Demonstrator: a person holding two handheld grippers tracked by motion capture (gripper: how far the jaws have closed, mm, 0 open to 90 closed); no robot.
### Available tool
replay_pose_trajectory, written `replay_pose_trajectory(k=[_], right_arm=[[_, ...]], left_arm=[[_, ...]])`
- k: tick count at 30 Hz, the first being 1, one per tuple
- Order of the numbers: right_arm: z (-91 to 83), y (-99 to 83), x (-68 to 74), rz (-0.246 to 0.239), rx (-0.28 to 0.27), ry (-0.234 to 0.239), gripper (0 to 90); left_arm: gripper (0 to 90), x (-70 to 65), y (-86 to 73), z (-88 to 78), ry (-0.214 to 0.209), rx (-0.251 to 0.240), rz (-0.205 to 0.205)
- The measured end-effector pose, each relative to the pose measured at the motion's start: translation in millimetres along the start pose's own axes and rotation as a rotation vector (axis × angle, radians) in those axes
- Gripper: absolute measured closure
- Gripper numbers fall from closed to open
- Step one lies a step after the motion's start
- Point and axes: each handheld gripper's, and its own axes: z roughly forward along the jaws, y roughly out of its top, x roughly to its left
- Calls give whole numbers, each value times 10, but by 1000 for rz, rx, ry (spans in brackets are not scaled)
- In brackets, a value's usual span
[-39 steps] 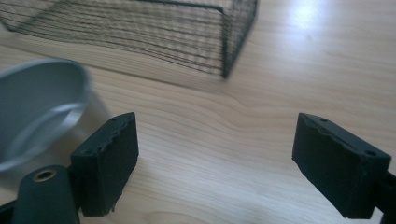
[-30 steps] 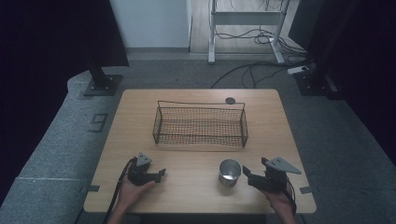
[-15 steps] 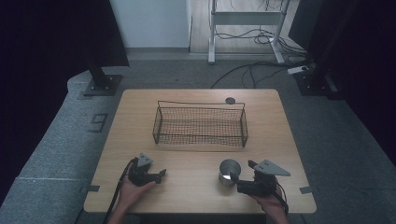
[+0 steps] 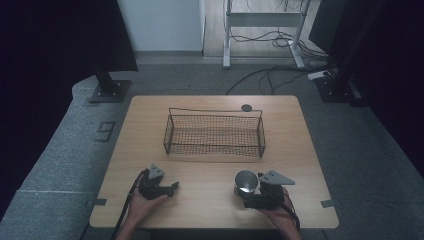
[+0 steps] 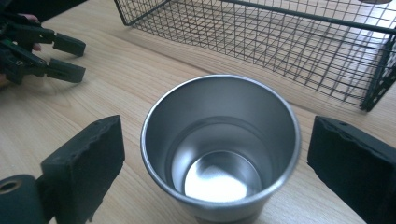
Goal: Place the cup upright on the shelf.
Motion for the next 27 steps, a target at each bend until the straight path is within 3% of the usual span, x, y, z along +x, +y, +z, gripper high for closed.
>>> replay_pose_trajectory(k=[9,21,27], right_arm=[[214,40,58,-47,40,-27,37],[241,6,61,-76,49,-75,124],[242,4,60,-88,50,-75,130]], left_arm=[[219,-2,0,0,-3,0,2],[219,2,0,4,-3,-2,6],[220,1,0,5,-1,-3,6]])
